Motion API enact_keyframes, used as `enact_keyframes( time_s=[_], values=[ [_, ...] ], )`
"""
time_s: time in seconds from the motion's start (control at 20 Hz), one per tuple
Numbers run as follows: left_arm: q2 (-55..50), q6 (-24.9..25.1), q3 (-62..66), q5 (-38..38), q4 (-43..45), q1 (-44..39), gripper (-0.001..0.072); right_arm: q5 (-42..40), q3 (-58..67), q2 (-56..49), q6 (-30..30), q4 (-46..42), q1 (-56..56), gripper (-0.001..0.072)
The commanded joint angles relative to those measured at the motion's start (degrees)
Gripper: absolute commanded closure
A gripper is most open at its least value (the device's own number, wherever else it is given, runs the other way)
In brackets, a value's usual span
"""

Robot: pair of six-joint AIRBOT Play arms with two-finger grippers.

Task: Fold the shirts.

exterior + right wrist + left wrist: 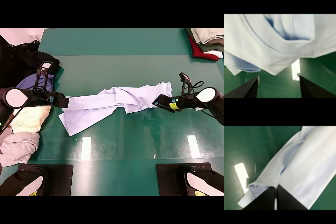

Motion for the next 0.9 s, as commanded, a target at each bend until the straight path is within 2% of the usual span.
enact_keyframes(
  time_s=[0.0, 0.35, 0.45, 0.5, 0.6, 0.65, 0.7, 0.75, 0.85],
  values=[
    [0.0, 0.0, 0.0, 0.3, 0.0, 0.0, 0.0682, -5.1, -0.4, -1.3, -1.4, 3.5, 0.4, 0.0153],
    [0.0, 0.0, 0.0, -1.7, 0.0, 0.0, 0.0682, -2.1, 6.9, -8.5, -2.6, 3.4, 4.5, 0.0159],
    [0.0, 0.0, 0.0, -2.4, 0.0, 0.0, 0.0682, 0.9, 7.3, -8.6, -2.6, 3.4, 5.7, 0.0334],
    [0.0, 0.0, 0.0, -2.8, 0.0, 0.0, 0.0682, 2.2, 7.3, -8.2, -2.6, 3.0, 6.3, 0.0336],
    [0.0, 0.0, 0.0, -2.8, 0.0, 0.0, 0.0682, 2.4, 7.2, -7.2, -3.0, 1.7, 7.7, 0.0436],
    [0.0, 0.0, 0.0, -2.8, 0.0, 0.0, 0.0682, 1.9, 7.2, -6.7, -3.0, 1.2, 8.3, 0.0522],
    [0.0, 0.0, 0.0, -2.8, 0.0, 0.0, 0.0682, 1.7, 7.3, -6.2, -3.0, 1.3, 8.4, 0.0658],
    [0.0, -0.2, 0.0, -2.9, -0.1, 0.0, 0.0682, 2.1, 7.3, -5.6, -3.0, 1.5, 8.4, 0.0692],
    [0.5, -1.5, 0.9, -3.9, -0.2, 0.0, 0.0682, 3.5, 7.3, -2.7, -3.0, 1.5, 8.3, 0.0693]
  ],
)
